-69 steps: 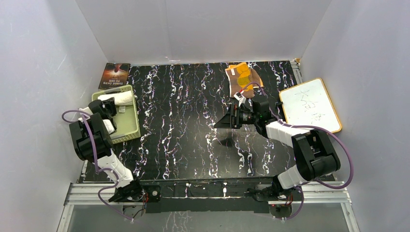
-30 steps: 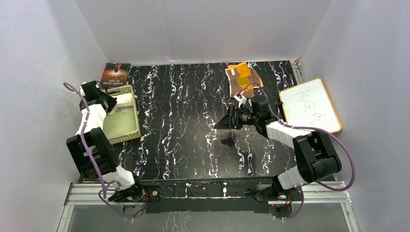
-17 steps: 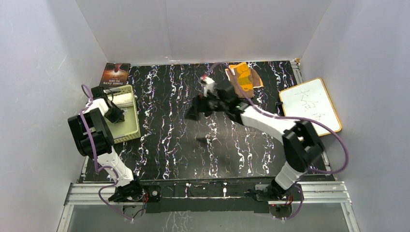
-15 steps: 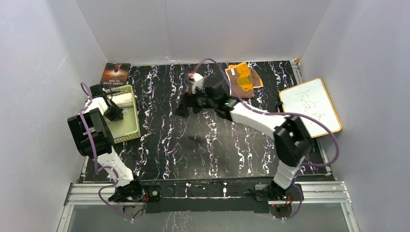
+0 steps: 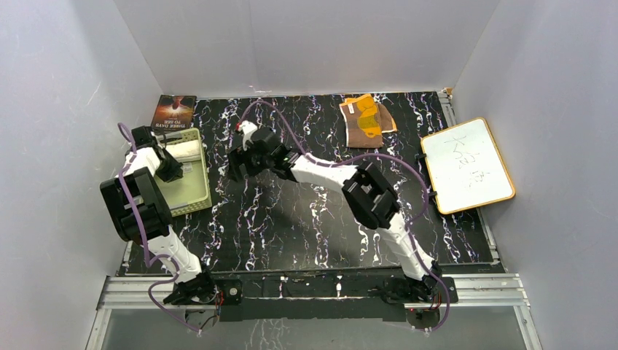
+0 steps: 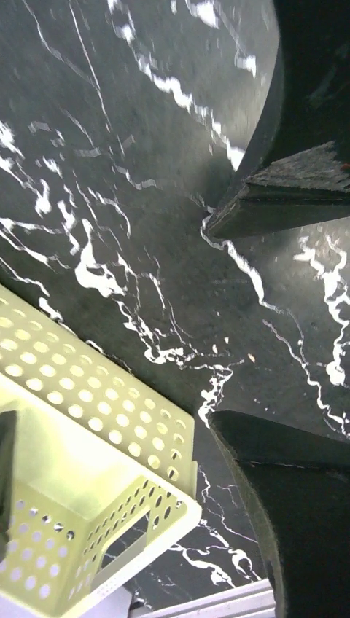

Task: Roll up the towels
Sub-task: Move the bin to the center of the board.

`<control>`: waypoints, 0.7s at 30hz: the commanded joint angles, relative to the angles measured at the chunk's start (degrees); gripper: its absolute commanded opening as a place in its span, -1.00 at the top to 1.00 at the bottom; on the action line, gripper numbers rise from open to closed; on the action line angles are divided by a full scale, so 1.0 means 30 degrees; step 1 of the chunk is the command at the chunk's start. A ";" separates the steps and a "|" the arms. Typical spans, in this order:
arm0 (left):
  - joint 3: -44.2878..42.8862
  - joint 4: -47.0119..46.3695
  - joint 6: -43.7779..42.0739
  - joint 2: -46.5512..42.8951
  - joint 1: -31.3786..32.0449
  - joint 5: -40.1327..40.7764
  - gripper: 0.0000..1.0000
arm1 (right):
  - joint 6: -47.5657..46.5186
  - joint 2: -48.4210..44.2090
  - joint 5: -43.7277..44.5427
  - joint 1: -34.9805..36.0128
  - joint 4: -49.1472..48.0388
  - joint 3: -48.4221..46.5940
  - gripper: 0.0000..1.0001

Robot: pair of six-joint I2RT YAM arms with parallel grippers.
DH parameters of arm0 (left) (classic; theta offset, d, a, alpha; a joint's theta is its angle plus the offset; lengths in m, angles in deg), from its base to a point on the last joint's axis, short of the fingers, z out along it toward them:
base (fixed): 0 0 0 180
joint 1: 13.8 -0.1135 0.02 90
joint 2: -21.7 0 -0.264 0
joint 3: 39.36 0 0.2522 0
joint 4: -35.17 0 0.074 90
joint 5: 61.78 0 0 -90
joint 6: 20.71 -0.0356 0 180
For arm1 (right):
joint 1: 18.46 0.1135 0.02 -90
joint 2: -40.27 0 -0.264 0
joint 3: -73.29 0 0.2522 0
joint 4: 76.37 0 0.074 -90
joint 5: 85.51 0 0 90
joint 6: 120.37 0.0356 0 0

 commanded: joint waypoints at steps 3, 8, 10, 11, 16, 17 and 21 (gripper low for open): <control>-0.0077 0.0427 -0.0242 -0.1087 -0.0578 -0.0529 1.00 | 0.0302 0.2768 0.1514 0.2084 0.4517 -0.6586 -0.72; -0.0146 0.0667 -0.0367 -0.0831 -0.0668 -0.0847 1.00 | 0.0554 0.3483 0.1927 0.2833 0.3947 -0.7920 -0.73; -0.0148 0.0737 -0.0376 -0.0672 -0.0660 -0.1118 1.00 | 0.0508 0.3916 0.2286 0.3090 0.4247 -0.8602 -0.74; -0.0146 0.0737 -0.0360 -0.0602 -0.0660 -0.1236 1.00 | 0.0495 0.4267 0.2399 0.3157 0.4628 -0.9146 -0.74; -0.0139 0.0754 -0.0345 -0.0528 -0.0661 -0.1564 1.00 | 0.0482 0.5988 0.2806 0.3271 0.5937 -1.1038 -0.60; -0.0149 0.0765 -0.0345 -0.0511 -0.0661 -0.1596 1.00 | 0.0474 0.6163 0.3047 0.3271 0.5982 -1.1037 -0.57; -0.0148 0.0824 -0.0389 -0.0385 -0.0675 -0.1692 1.00 | 0.0157 0.6379 0.3746 0.3260 0.5960 -1.0936 -0.49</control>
